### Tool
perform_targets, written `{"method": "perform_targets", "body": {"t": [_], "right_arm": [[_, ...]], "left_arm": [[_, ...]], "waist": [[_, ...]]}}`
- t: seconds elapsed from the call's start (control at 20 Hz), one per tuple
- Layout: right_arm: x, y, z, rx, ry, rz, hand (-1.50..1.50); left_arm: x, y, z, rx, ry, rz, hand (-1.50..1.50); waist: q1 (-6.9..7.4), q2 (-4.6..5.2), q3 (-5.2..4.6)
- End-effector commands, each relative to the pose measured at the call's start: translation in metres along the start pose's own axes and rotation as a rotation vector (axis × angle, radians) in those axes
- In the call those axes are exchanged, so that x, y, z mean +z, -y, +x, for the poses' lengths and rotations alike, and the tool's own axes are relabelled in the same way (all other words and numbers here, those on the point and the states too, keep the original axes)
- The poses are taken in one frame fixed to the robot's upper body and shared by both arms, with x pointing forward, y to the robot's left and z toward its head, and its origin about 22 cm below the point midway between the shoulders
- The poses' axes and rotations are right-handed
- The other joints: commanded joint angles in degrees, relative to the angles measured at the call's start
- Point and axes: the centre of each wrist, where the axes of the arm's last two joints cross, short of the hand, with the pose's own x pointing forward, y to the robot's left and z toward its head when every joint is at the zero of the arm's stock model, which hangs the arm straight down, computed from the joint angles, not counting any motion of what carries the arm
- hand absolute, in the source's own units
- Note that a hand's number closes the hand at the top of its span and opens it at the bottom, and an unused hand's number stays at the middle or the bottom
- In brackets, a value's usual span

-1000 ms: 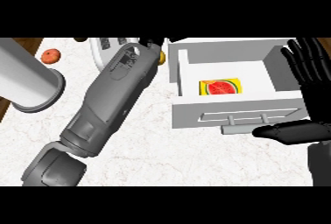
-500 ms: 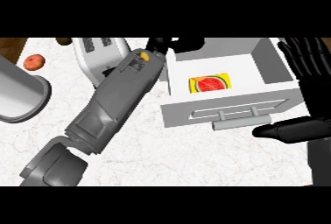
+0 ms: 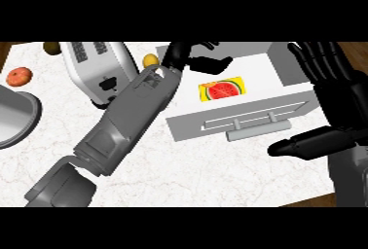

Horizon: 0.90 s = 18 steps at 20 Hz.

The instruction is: Pick up the cup, place it into the drawer and close the drawer

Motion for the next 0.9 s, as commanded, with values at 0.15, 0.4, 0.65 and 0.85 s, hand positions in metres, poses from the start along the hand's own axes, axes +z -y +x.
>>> {"method": "perform_targets", "body": {"t": [0.15,0.4,0.65,0.85], "right_arm": [[-0.012,-0.027,0.006,-0.118,0.046,0.281,1.50],[-0.002,-0.033,-0.011,-0.145,-0.073,0.508,1.50],[0.004,-0.026,-0.004,0.115,-0.252,0.689,1.50],[0.013,-0.027,0.000,0.328,-0.299,0.632,-1.50]], "left_arm": [[0.006,0.000,-0.006,0.198,0.095,0.023,-1.50],[-0.004,0.002,0.027,0.317,0.212,0.072,-1.50],[-0.002,0.000,0.014,0.313,0.209,0.149,-1.50],[0.002,-0.002,0.003,0.313,0.184,0.182,-1.50]], "waist": [[-0.49,0.01,-0.15],[1.32,-0.61,-0.11],[3.74,-1.40,-0.15],[6.26,-2.04,-0.08]]}}
